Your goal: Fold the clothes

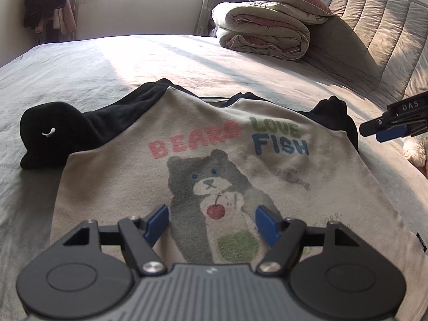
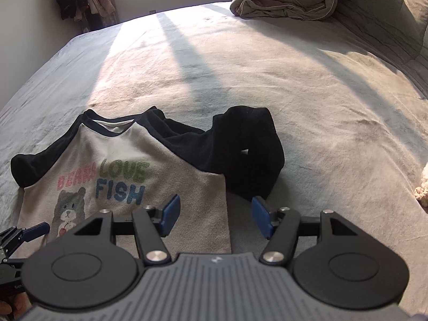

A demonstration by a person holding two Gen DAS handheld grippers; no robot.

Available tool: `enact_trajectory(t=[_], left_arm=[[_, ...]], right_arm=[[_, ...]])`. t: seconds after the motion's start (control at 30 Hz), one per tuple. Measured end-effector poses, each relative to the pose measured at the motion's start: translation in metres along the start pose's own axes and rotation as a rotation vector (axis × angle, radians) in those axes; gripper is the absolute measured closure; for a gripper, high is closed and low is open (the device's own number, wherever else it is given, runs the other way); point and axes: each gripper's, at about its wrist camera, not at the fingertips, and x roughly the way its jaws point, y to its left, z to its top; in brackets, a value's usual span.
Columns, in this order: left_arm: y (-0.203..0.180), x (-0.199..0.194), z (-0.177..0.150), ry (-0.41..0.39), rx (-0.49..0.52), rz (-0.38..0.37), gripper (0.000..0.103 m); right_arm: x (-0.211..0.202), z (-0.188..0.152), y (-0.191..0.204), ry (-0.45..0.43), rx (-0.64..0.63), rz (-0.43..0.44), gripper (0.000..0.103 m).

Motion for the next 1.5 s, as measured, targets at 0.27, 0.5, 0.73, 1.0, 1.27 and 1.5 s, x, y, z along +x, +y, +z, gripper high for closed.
enact_trajectory(t=[0.27,0.5,0.73,1.0,1.27,1.5], left_arm=[[-0.009,0.003,-0.007,-0.036,0.057,0.042,0.02],[-0.014,0.005,0.034,0.103,0.0,0.026,0.021],[-0.042,0.041,0.102,0.098,0.009,-0.003,0.023],[-0.062,0.103,0.166,0.129,0.016,-0.005,0.031],[-0.043,0.18,0.203,0.248,-0.114,0.001,0.046],[-0.036,0.207,0.205,0.303,-0.218,-0.067,0.065]], right_arm=[[0.032,0.026,-0.049,-0.046,0.011,0.05,0.04],[0.064,0.045,-0.093,-0.112,0.03,0.156,0.039],[0.088,0.023,-0.13,-0.165,0.148,0.32,0.039],[0.088,0.019,-0.133,-0.118,0.097,0.456,0.04],[0.087,0.016,-0.139,-0.073,0.01,0.542,0.051],[0.09,0.015,-0.14,-0.056,0.02,0.573,0.059]])
